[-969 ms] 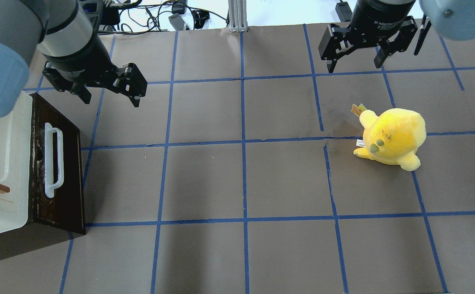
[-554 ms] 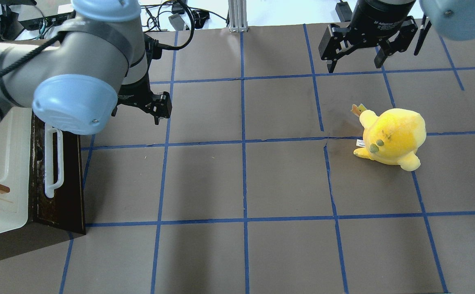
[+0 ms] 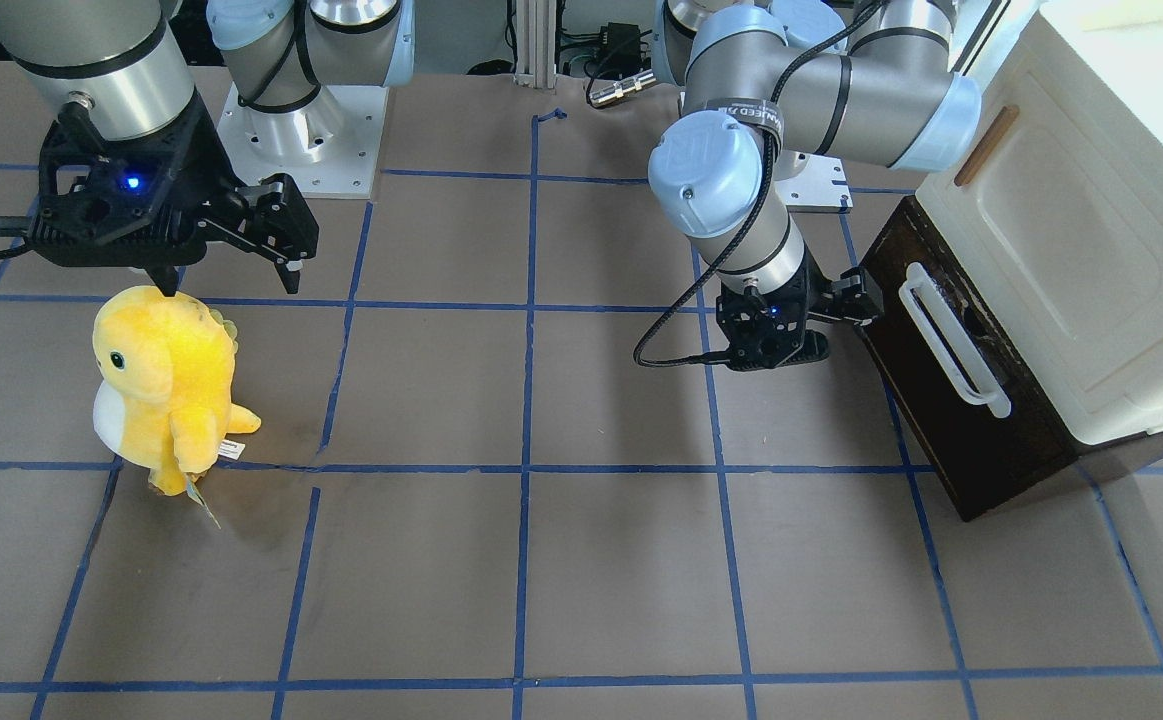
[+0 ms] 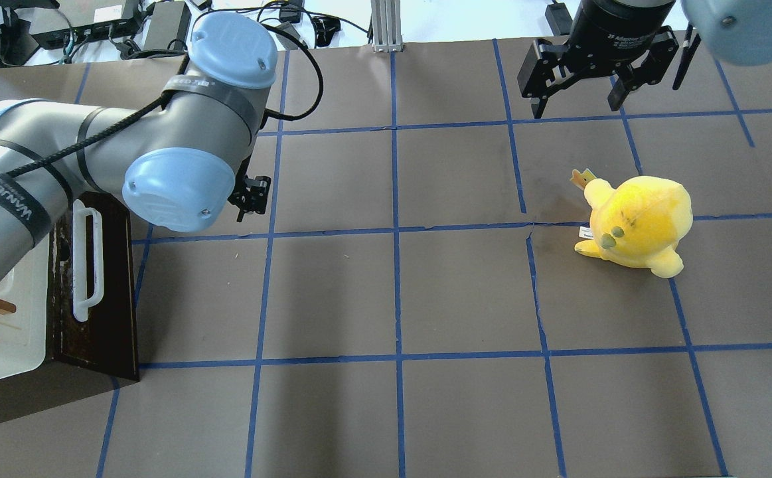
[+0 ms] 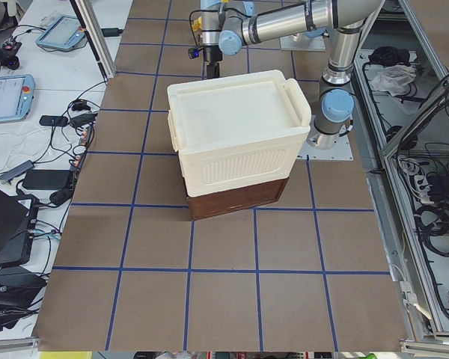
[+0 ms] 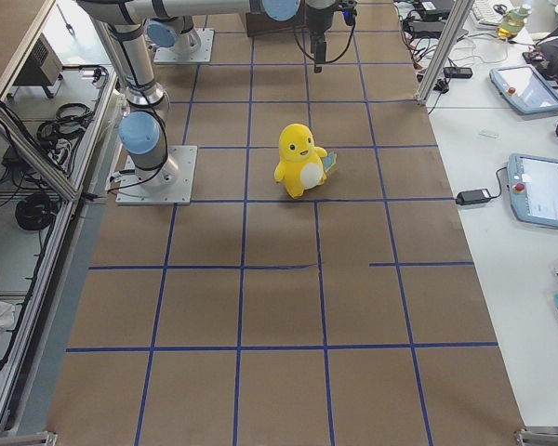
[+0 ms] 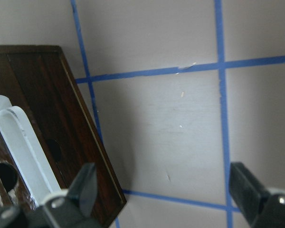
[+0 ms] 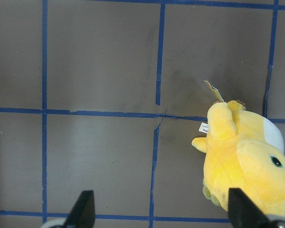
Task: Pull drawer sideways
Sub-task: 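Lower the left gripper around the white drawer handle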
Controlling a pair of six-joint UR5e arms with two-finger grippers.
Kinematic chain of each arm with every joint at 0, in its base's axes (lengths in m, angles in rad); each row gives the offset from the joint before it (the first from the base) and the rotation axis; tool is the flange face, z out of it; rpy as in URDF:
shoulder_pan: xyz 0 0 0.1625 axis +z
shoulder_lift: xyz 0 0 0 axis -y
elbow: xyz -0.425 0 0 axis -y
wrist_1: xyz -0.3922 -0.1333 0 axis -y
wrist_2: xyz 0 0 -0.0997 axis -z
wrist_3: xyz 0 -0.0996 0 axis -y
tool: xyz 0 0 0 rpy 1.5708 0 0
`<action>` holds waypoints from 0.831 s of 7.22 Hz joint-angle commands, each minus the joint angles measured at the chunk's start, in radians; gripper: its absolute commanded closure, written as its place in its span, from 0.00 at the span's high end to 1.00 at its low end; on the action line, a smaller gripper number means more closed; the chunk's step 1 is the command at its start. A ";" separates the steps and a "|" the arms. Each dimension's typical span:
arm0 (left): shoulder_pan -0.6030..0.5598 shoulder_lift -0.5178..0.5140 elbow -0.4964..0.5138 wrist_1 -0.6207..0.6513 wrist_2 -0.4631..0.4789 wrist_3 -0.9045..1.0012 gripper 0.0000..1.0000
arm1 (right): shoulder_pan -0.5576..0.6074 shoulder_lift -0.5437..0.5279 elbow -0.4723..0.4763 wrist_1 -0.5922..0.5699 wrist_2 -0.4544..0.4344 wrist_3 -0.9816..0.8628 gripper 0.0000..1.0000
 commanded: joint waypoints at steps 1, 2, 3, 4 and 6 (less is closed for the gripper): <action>0.027 -0.030 -0.055 0.002 0.149 -0.003 1.00 | 0.000 0.000 0.000 0.000 0.000 0.000 1.00; 0.060 -0.051 -0.057 0.012 0.189 -0.003 1.00 | 0.000 0.000 0.000 0.000 0.000 -0.001 1.00; 0.074 -0.064 -0.057 0.012 0.220 -0.003 1.00 | 0.000 0.000 0.000 0.000 0.000 0.000 1.00; 0.077 -0.080 -0.059 0.011 0.226 -0.001 1.00 | 0.000 0.000 0.000 0.000 0.000 0.000 1.00; 0.110 -0.103 -0.068 0.000 0.302 0.005 1.00 | 0.000 0.000 0.000 0.000 0.000 0.000 1.00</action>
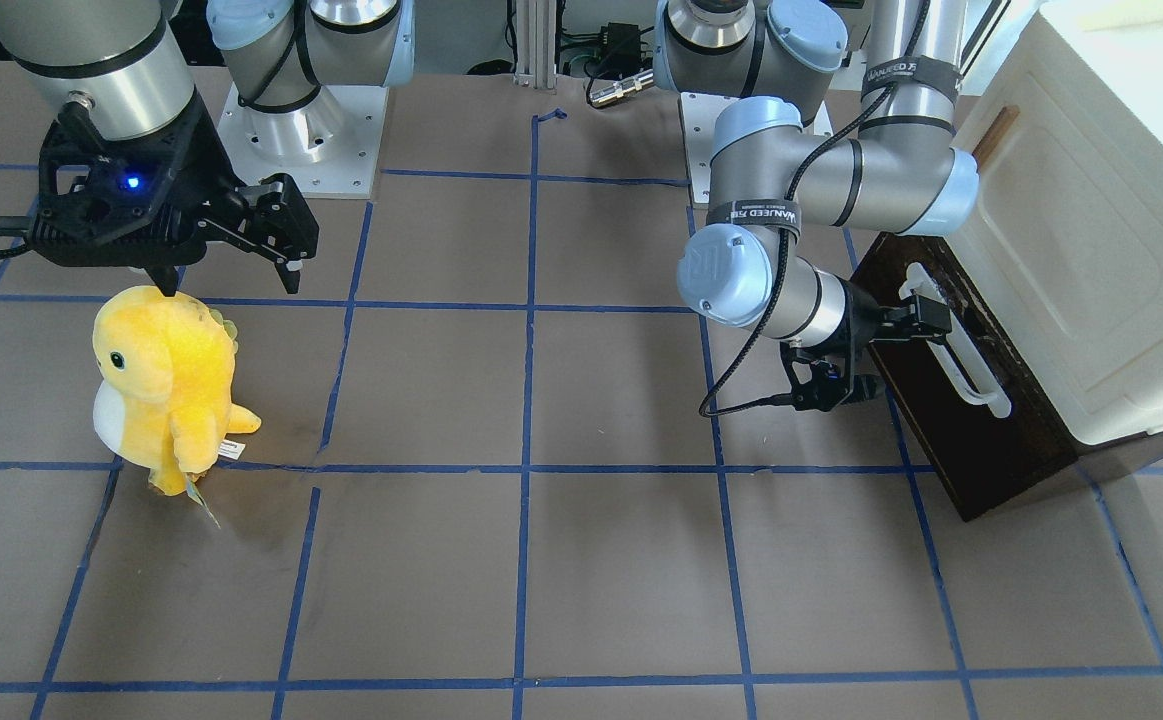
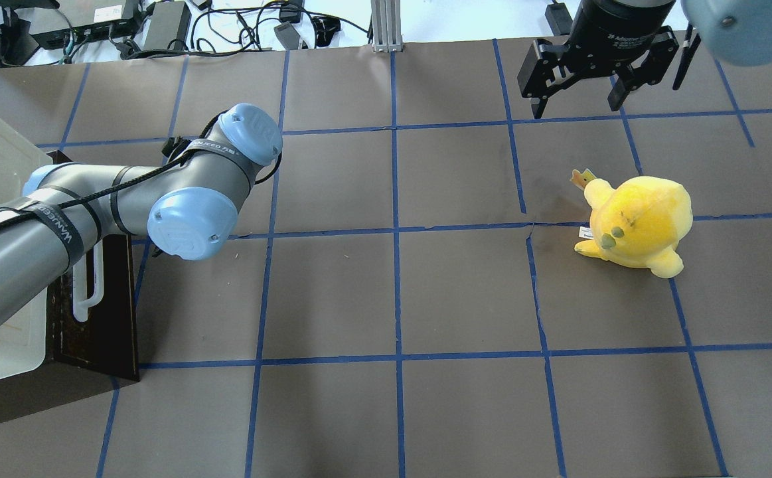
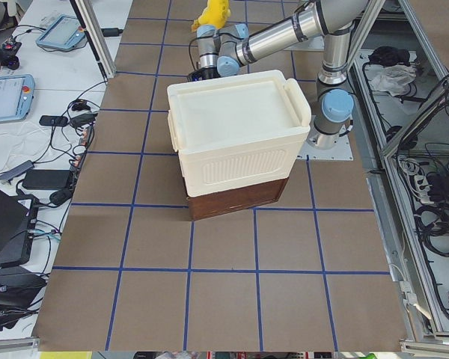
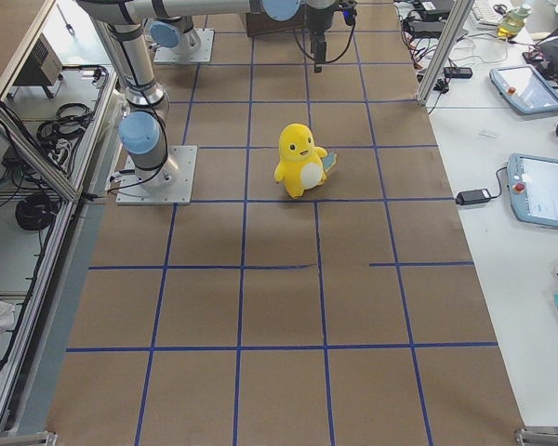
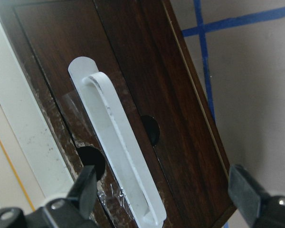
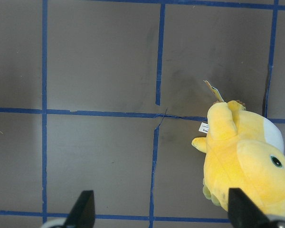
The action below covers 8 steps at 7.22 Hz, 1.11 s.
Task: Pull drawer sideways
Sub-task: 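Lower the left gripper around the white drawer handle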
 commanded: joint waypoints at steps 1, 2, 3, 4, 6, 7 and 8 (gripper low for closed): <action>0.048 -0.022 -0.021 0.000 0.051 0.003 1.00 | 0.000 0.000 0.000 0.000 0.000 0.000 1.00; 0.054 -0.043 -0.019 0.006 0.091 0.004 0.98 | 0.000 0.000 0.000 0.000 0.000 0.000 1.00; 0.057 -0.057 -0.021 0.007 0.097 0.004 0.98 | 0.000 0.000 0.000 0.000 0.000 0.000 1.00; 0.058 -0.074 -0.021 0.008 0.097 0.003 0.98 | 0.000 0.000 0.000 0.000 0.000 0.000 1.00; 0.056 -0.091 0.006 0.008 0.097 0.004 0.75 | 0.000 0.000 0.000 0.000 0.000 0.000 1.00; 0.056 -0.086 0.008 0.008 0.099 0.007 0.69 | 0.000 0.000 0.000 0.000 0.000 0.000 1.00; 0.057 -0.085 0.002 0.007 0.117 0.007 0.66 | 0.000 0.000 0.000 0.000 0.000 0.000 1.00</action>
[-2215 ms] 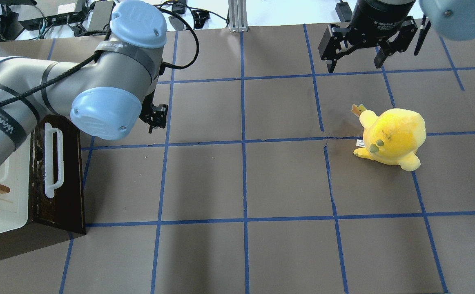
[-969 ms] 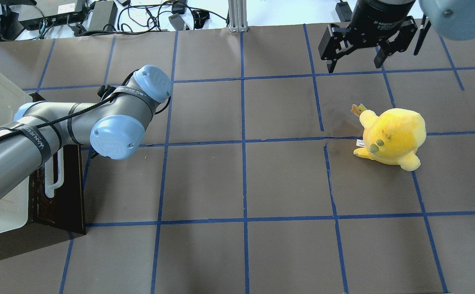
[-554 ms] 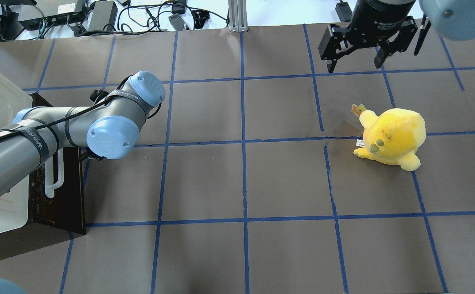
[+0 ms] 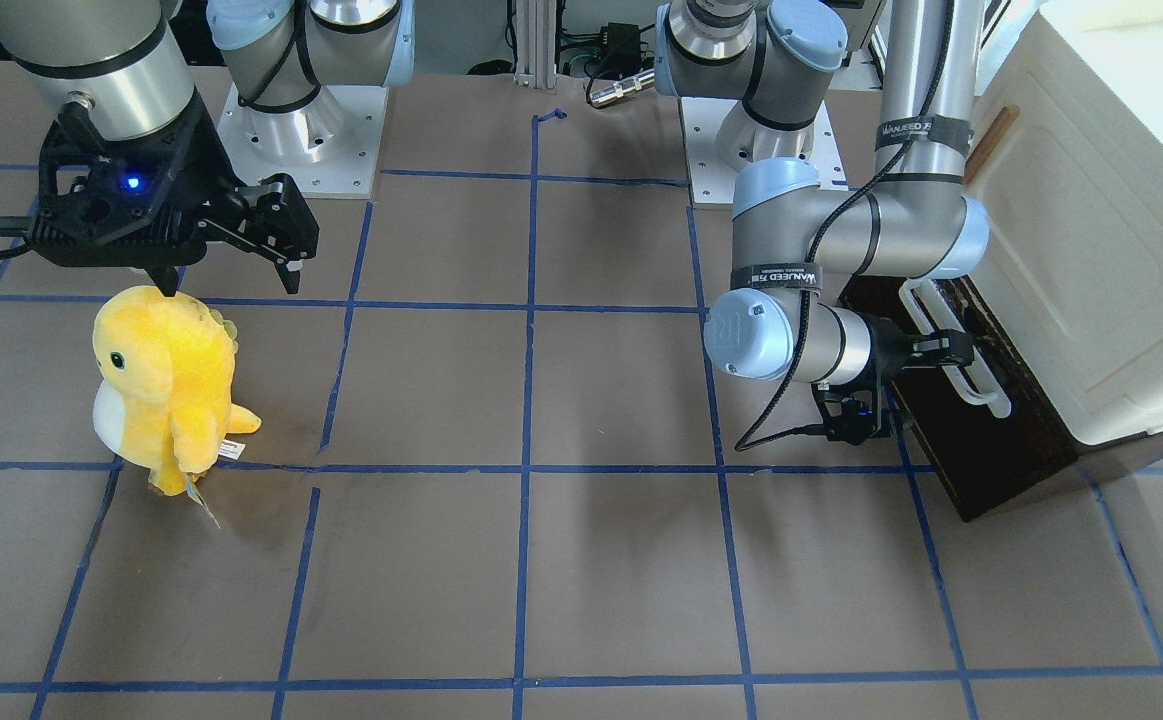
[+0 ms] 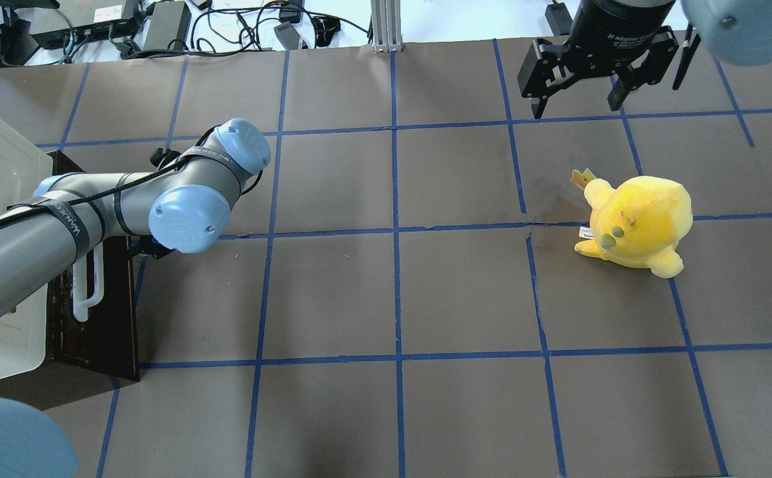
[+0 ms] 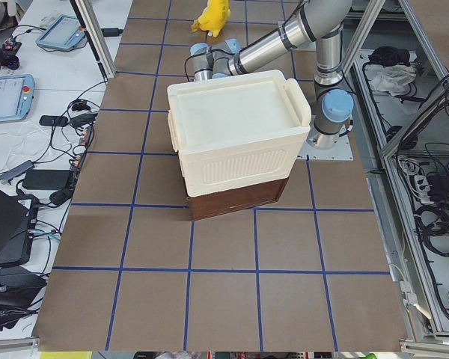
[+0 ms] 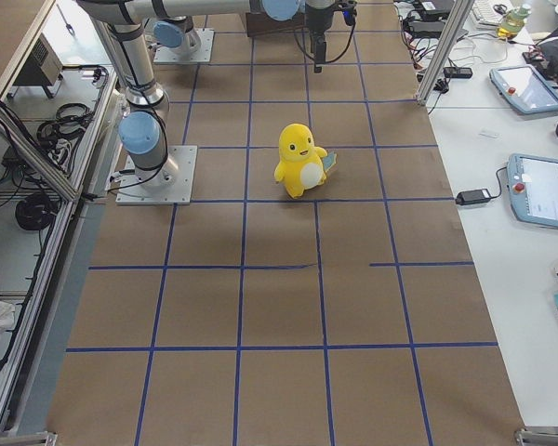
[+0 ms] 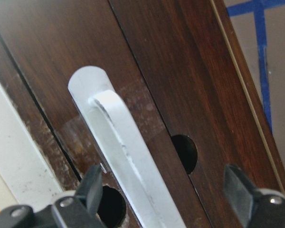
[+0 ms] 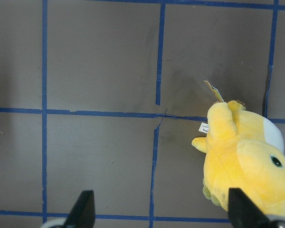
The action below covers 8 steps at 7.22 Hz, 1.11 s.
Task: Pull drawer sideways
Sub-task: 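Close the left gripper on the white drawer handle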
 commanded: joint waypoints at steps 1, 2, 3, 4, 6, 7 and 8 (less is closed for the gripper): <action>0.001 0.001 0.000 -0.001 0.017 0.001 0.66 | 0.000 0.000 0.000 0.000 0.000 0.000 1.00; 0.001 0.001 -0.002 -0.006 0.019 0.003 0.57 | 0.000 0.000 0.000 0.000 0.000 -0.002 1.00; 0.001 0.001 -0.003 -0.007 0.021 0.003 0.56 | 0.000 0.000 0.000 0.000 0.000 0.000 1.00; 0.001 0.001 -0.003 -0.007 0.021 0.003 0.53 | 0.000 0.000 0.000 0.000 0.000 0.000 1.00; 0.001 0.001 -0.005 -0.007 0.025 0.003 0.49 | 0.000 0.000 0.000 0.000 0.000 0.000 1.00; 0.003 0.001 -0.005 -0.009 0.052 -0.002 0.49 | 0.000 0.000 0.000 0.000 0.000 0.000 1.00; 0.003 0.001 -0.005 -0.010 0.051 -0.002 0.49 | 0.000 0.000 0.000 0.000 0.000 0.000 1.00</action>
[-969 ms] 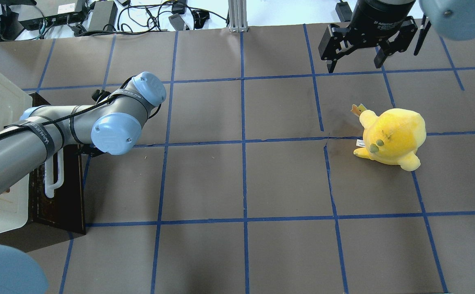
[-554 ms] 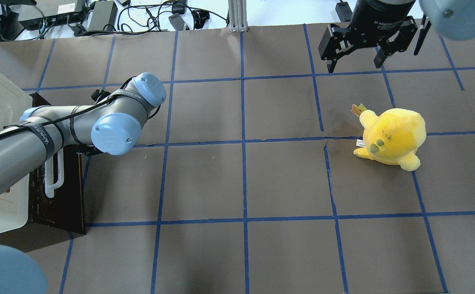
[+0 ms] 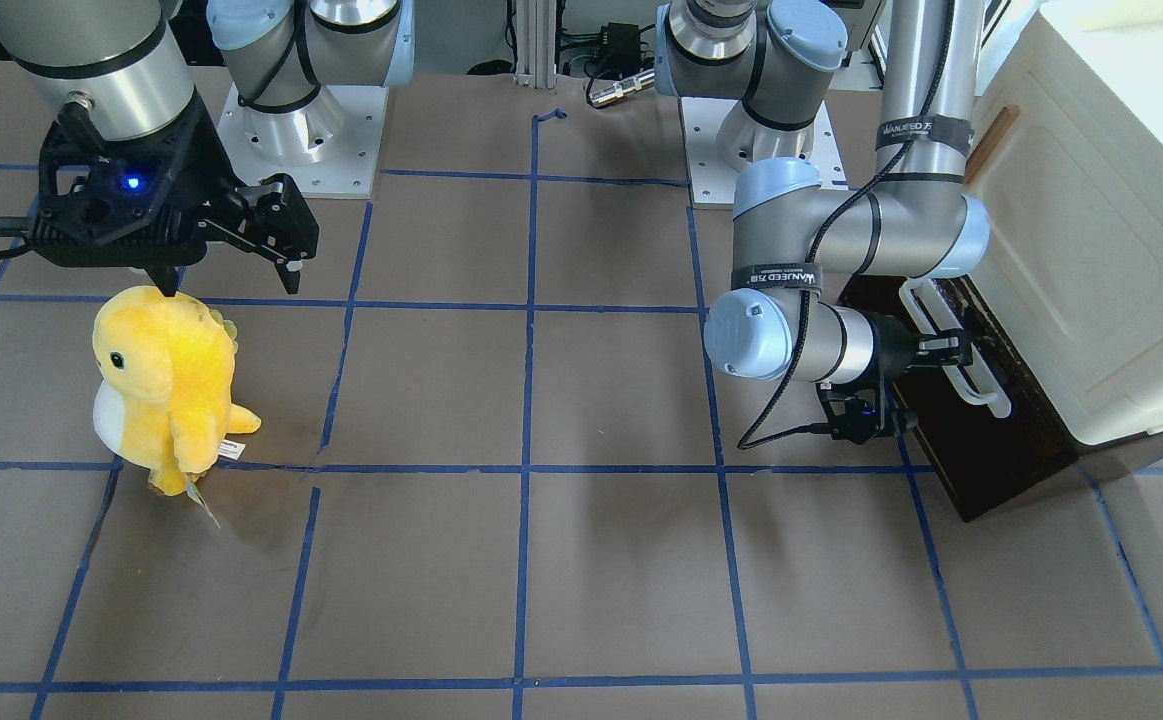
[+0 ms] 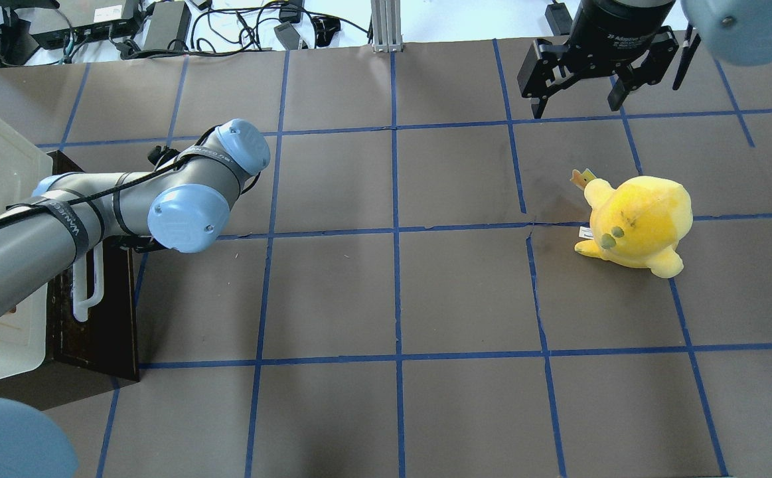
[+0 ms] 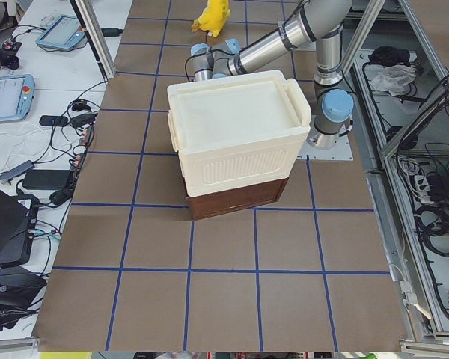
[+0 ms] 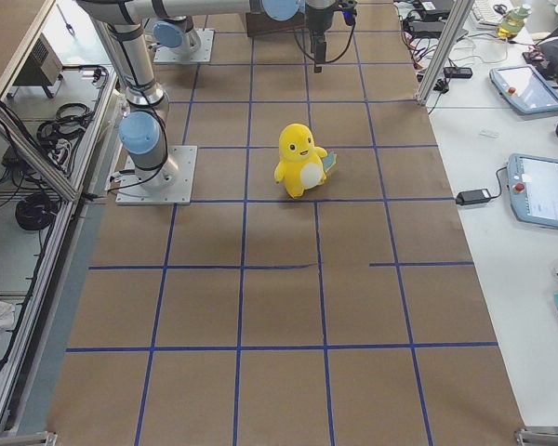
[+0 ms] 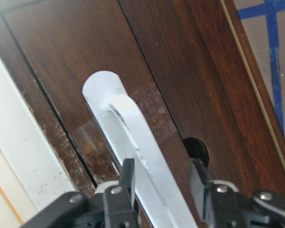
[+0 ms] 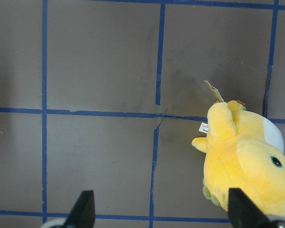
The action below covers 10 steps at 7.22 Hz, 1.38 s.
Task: Pull drawer sideways
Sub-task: 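Close the left gripper on the white drawer handle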
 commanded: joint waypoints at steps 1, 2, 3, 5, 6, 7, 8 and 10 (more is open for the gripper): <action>0.000 0.000 -0.002 -0.002 0.008 -0.003 0.49 | 0.000 0.000 0.000 0.000 0.000 0.000 1.00; 0.005 0.000 -0.002 -0.002 0.007 -0.005 0.49 | 0.000 0.000 0.000 0.000 0.000 0.000 1.00; 0.005 0.000 -0.003 -0.002 0.007 -0.005 0.49 | 0.000 0.000 0.000 0.000 0.000 0.000 1.00; 0.007 -0.002 -0.003 -0.002 0.004 -0.006 0.49 | 0.000 0.000 0.000 0.000 0.000 0.000 1.00; 0.007 -0.003 -0.014 -0.002 0.001 -0.008 0.49 | 0.000 0.000 0.000 0.000 0.000 0.000 1.00; 0.007 -0.003 -0.019 0.001 0.001 -0.008 0.49 | 0.000 0.000 0.000 0.000 0.000 0.000 1.00; 0.007 -0.003 -0.017 0.001 0.002 -0.008 0.46 | 0.000 0.000 0.000 0.000 0.000 0.000 1.00; 0.007 -0.002 -0.014 0.001 0.002 -0.008 0.41 | 0.000 0.000 0.000 0.000 0.000 0.000 1.00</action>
